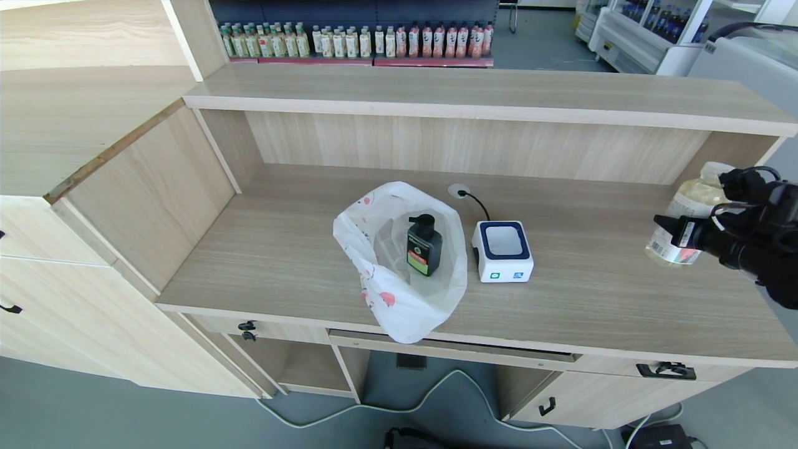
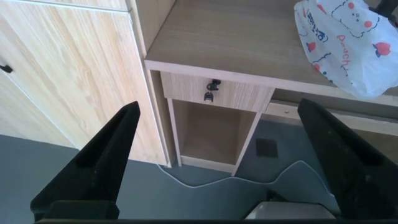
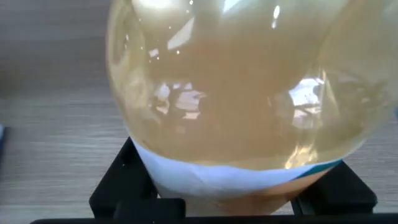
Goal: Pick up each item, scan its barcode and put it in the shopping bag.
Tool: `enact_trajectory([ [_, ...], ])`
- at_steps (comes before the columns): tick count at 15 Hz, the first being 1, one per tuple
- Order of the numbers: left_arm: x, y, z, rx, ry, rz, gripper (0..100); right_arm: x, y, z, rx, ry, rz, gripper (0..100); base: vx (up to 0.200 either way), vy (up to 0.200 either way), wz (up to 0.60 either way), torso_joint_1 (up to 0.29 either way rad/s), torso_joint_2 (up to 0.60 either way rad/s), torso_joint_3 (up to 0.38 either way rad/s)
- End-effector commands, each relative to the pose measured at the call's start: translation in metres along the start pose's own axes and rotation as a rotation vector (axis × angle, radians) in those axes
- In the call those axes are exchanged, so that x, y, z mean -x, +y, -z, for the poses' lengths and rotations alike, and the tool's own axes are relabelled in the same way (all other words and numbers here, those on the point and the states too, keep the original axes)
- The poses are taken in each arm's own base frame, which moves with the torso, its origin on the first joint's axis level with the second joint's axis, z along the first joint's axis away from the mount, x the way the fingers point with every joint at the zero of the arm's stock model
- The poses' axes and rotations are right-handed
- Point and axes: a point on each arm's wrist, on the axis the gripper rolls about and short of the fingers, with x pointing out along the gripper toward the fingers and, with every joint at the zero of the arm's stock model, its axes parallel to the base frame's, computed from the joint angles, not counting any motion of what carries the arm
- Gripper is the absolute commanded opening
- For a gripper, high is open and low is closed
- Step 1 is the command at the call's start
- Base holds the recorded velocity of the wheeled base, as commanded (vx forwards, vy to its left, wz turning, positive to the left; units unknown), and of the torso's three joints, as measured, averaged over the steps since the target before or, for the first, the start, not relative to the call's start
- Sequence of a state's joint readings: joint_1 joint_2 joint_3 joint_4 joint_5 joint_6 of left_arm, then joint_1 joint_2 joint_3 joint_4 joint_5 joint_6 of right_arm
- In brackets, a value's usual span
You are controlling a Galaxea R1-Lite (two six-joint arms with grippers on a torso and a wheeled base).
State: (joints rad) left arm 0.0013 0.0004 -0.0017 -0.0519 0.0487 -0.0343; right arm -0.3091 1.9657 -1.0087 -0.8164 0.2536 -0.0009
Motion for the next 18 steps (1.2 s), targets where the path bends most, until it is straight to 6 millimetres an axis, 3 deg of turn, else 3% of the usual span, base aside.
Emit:
enact_trajectory([
  [1,0.000,0.000,0.000,0.001,-0.001,-0.001,100,0.125,0.076,-0.116,-0.215,-0.063,-0.473,0,0.000,0.000,0.00,0.000,0.00,0.000],
  [4,0.000,0.000,0.000,0.001,-0.001,-0.001,100,0.200,0.125,-0.141,-0.331,0.012,-0.868,0,0.000,0.000,0.00,0.000,0.00,0.000],
  [7,0.000,0.000,0.000,0.001,-0.001,-0.001,100,0.238,0.159,-0.136,-0.367,0.152,-1.106,0,0.000,0.000,0.00,0.000,0.00,0.000],
  [9,0.000,0.000,0.000,0.001,-0.001,-0.001,100,0.264,0.168,-0.136,-0.397,0.217,-1.217,0,0.000,0.000,0.00,0.000,0.00,0.000],
  [18,0.000,0.000,0.000,0.001,-0.001,-0.001,100,0.293,0.179,-0.132,-0.370,0.278,-1.378,0,0.000,0.000,0.00,0.000,0.00,0.000],
])
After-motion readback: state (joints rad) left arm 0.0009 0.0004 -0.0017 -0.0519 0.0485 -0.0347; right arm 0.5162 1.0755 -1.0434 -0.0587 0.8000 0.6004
